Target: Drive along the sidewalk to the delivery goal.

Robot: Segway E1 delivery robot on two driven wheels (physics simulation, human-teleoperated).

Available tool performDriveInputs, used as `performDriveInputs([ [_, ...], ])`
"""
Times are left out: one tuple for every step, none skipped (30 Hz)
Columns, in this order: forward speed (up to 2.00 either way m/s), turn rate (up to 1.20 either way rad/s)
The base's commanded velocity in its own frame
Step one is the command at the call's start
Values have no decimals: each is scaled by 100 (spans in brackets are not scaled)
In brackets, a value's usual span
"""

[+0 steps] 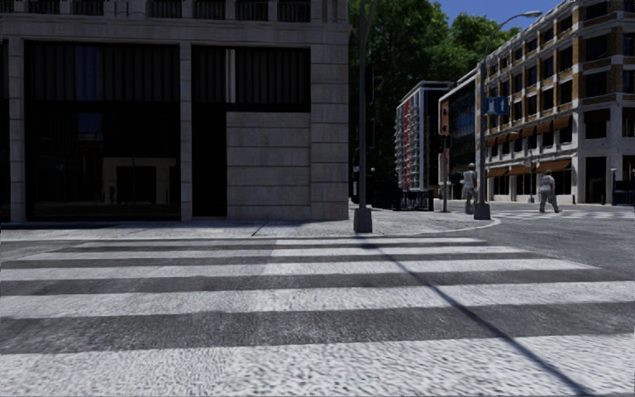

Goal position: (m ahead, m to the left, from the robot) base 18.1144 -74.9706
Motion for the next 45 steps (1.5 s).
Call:
performDriveInputs([
  [200,0],
  [200,0],
  [200,0],
  [200,0],
  [200,0],
  [200,0],
  [200,0],
  [200,0],
  [200,0],
  [200,0],
  [200,0],
  [200,0],
  [200,0],
  [200,0],
  [200,0],
  [200,0],
  [200,0],
  [200,0],
  [200,0],
  [200,0],
  [200,0],
  [200,0],
  [200,0],
  [200,0],
  [200,0],
  [200,0],
  [200,0],
  [200,0],
  [200,0],
  [200,0],
  [200,0],
  [200,0],
  [200,0],
  [200,0],
  [200,0],
  [200,0],
  [200,0],
  [200,0],
  [200,0],
  [200,0],
  [200,0],
  [200,0],
  [200,0],
  [200,0],
  [200,0],
])
